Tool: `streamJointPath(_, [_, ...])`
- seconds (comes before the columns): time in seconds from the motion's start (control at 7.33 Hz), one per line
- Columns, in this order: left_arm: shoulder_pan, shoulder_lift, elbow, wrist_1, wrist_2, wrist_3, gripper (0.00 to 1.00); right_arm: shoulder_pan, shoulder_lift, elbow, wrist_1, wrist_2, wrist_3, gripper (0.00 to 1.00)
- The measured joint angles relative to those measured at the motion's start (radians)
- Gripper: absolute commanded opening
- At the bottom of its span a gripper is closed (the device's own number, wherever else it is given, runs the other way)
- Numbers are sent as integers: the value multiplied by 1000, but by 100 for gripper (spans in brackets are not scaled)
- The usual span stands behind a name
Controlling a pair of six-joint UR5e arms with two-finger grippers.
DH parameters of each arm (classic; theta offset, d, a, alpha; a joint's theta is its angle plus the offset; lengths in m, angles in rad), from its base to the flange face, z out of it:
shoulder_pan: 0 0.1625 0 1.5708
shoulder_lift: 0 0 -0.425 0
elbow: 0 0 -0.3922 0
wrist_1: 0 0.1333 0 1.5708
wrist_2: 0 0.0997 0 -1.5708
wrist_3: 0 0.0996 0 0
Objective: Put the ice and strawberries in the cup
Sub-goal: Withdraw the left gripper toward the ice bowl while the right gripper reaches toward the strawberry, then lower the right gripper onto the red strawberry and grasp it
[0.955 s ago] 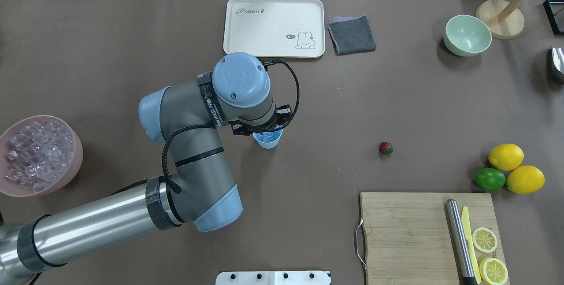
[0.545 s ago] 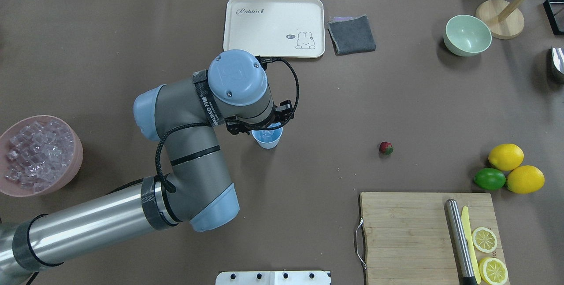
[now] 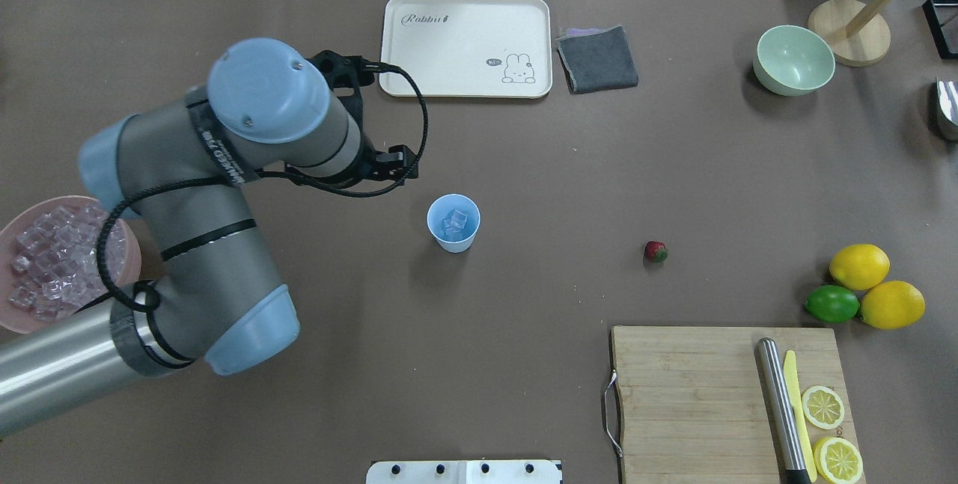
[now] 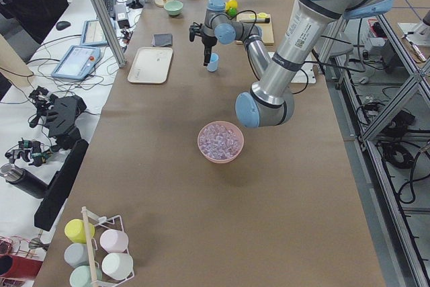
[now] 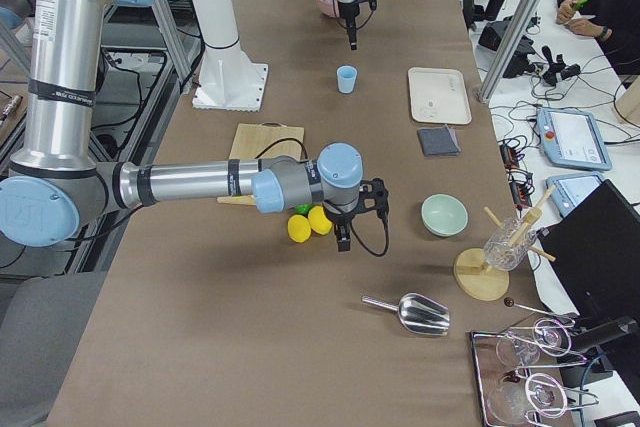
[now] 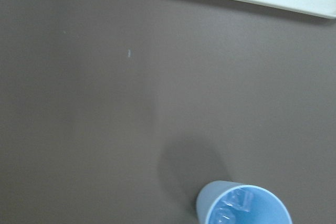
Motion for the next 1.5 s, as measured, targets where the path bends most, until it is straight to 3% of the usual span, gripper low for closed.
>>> streamJointPath(0.41, [-127, 163, -101, 39, -48, 250, 98, -192, 127, 99, 1, -76, 363, 99])
streamJointPath(0.82, [-257, 317, -145, 13, -137, 477, 98, -509, 288, 123, 0, -315, 702, 97])
streamJointPath(1.09, [-341, 437, -107, -114, -186, 612, 98, -658, 346, 96, -2, -438, 780, 94])
streamJointPath(1.5, [-451, 542, -92, -204, -293, 707, 98, -737, 369, 27, -1, -494, 783, 90])
